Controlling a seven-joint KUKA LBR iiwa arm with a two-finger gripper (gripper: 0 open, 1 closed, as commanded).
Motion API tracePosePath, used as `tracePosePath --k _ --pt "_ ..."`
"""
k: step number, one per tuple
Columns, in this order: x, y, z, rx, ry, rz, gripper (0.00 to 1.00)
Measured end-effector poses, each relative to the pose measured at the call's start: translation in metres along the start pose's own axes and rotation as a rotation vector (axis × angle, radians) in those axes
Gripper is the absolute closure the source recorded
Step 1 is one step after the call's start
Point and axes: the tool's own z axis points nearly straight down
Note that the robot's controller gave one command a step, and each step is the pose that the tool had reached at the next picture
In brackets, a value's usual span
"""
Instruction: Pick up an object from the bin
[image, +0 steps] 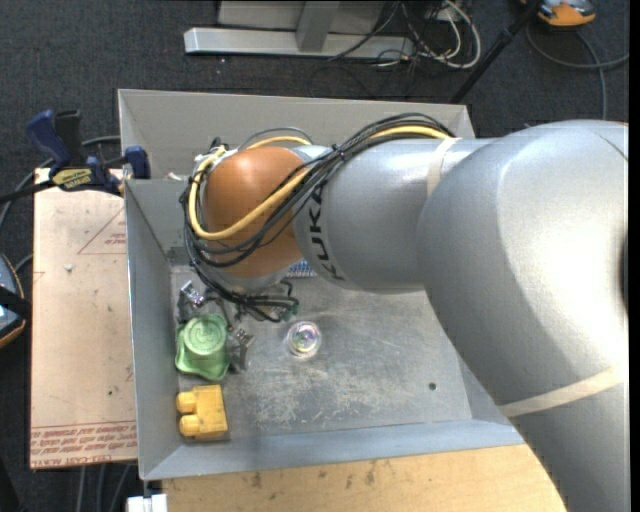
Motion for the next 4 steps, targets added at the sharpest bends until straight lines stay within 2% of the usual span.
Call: tracePosePath --k 1,2,3,4 --pt "0.0011 -0.0040 -0.0013 0.004 0.002 0.004 1.00" --pt "0.0011 -0.0026 -0.0002 0.001 0.002 0.004 0.00" --pt "0.0010 -0.0041 -0.0014 0.004 0.002 0.004 1.00" --pt "0.0011 -0.0029 -0.0003 0.001 0.002 0.004 0.00"
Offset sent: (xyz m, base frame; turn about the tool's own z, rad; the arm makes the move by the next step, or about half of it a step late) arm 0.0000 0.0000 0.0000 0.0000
